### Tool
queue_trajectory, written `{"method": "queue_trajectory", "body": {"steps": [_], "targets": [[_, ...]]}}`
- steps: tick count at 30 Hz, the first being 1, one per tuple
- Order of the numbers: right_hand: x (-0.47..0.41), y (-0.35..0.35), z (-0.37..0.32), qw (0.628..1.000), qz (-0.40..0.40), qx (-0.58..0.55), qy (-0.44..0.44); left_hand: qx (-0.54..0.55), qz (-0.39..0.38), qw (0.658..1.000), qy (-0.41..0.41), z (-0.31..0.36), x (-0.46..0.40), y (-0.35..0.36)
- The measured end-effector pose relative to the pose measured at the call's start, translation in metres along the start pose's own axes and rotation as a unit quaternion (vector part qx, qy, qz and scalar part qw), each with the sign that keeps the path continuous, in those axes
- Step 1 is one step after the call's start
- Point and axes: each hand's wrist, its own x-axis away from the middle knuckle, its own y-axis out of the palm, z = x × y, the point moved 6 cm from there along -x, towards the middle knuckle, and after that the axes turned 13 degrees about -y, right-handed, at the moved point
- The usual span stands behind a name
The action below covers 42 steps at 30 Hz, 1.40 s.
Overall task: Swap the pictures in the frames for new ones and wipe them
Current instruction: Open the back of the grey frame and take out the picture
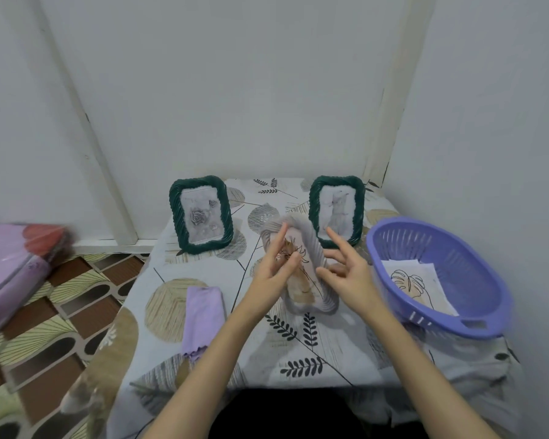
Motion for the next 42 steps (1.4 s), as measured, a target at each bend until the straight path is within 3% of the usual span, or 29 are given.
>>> {"method": "queue_trajectory", "body": {"steps": [6,8,11,14,18,23,28,36,42], "targets": [[0.011,0.032,-0.010,0.988,-0.115,-0.103,0.020,-0.025,0.047,0.998,0.025,-0.010,0.013,-0.011],[0.008,0.030,-0.010,0.989,-0.090,-0.115,0.023,-0.063,0.067,0.995,0.040,-0.010,0.015,-0.018],[0.003,0.020,-0.005,0.998,-0.051,-0.026,-0.005,-0.065,0.088,0.993,0.043,-0.013,0.015,-0.028],[0.005,0.019,0.015,0.992,-0.083,0.097,-0.010,-0.006,0.081,0.996,0.040,-0.016,0.016,-0.035],[0.015,0.018,0.029,0.991,-0.104,0.071,0.051,0.072,0.046,0.996,0.002,-0.019,0.017,-0.038],[0.022,0.015,0.033,0.990,-0.103,0.075,0.052,0.138,0.014,0.989,-0.058,-0.030,0.011,-0.039],[0.033,0.020,0.047,0.975,-0.137,0.150,0.089,-0.082,0.087,0.987,-0.107,-0.058,0.001,-0.044],[0.050,0.030,0.077,0.948,-0.180,0.218,0.149,-0.242,0.060,0.957,-0.150,-0.087,-0.013,-0.037],[0.060,0.038,0.078,0.858,-0.230,0.455,0.061,-0.410,0.043,0.897,-0.160,-0.104,-0.014,-0.042]]}}
